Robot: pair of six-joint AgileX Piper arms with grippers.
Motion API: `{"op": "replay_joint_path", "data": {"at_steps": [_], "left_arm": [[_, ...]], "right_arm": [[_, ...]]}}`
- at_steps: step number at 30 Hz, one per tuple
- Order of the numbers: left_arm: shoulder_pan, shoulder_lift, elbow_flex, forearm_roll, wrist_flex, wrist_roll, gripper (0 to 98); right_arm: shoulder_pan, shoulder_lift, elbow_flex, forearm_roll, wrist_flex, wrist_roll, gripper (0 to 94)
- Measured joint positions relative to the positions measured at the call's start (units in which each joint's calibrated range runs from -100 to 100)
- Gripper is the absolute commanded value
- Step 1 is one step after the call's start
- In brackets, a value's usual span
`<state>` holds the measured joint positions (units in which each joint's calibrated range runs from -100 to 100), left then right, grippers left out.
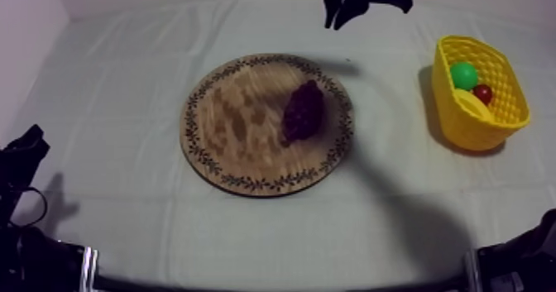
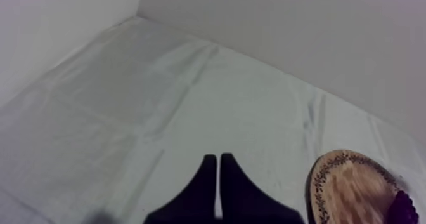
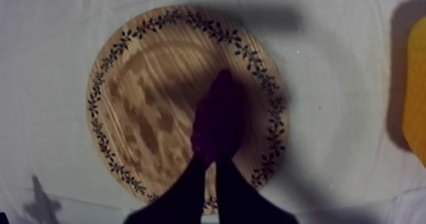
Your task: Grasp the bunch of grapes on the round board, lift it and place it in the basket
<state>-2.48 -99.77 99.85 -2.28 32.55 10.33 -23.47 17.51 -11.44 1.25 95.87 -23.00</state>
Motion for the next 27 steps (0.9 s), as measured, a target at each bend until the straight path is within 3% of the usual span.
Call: {"op": "replay_joint_path", "data": {"at_steps": [4, 8, 18, 27], "left_arm": [[0.0, 0.0, 0.0, 0.0, 0.0, 0.0, 0.0], [0.0, 0.0, 0.0, 0.0, 0.0, 0.0, 0.0], [0.0, 0.0, 0.0, 0.0, 0.0, 0.0, 0.0], [0.0, 0.0, 0.0, 0.0, 0.0, 0.0, 0.0]], "right_arm": [[0.2, -0.48, 0.65, -1.25, 0.99, 0.11, 40.9], [0.1, -0.75, 1.79, -1.25, 1.26, -0.83, 51.1], [-0.24, -0.22, 5.71, -1.96, 1.53, -3.75, 62.0], [-0.86, 4.87, 8.53, -2.99, -0.42, -3.89, 68.9]]}}
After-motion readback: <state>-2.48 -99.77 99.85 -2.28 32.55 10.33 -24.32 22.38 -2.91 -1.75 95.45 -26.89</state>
